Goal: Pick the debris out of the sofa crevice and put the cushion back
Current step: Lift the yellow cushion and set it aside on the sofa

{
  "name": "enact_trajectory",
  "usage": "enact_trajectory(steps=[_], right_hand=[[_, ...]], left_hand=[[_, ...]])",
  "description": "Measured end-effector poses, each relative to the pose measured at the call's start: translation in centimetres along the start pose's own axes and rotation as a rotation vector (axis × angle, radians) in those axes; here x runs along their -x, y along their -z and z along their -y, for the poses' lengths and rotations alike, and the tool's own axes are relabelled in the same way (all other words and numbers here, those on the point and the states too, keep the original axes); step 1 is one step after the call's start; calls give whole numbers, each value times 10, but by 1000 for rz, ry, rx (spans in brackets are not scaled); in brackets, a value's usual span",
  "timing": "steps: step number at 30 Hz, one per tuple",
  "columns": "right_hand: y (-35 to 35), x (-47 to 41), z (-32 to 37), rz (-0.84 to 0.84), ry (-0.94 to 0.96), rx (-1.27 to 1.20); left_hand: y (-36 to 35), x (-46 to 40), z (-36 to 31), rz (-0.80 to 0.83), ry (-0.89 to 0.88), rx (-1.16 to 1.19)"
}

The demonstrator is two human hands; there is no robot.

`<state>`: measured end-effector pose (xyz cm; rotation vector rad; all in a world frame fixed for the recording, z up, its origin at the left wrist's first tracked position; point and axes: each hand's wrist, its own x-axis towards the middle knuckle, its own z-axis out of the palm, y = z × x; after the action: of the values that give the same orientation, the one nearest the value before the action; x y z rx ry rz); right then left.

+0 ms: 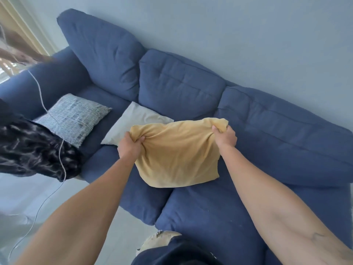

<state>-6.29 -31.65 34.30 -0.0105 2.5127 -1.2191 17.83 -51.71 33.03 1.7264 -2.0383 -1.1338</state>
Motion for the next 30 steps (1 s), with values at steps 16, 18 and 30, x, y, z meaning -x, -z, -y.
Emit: enact_trajectory(steps=[16, 18, 30], right_hand=[[-49, -1, 12, 202, 13, 28], [-38, -9, -12, 156, -51, 26], [6, -14, -168, -12, -361, 50]], left_hand=[[-14, -26, 14, 149, -5, -223], [-41, -20, 5, 284, -76, -276], [-196, 11, -25, 737, -281, -550]])
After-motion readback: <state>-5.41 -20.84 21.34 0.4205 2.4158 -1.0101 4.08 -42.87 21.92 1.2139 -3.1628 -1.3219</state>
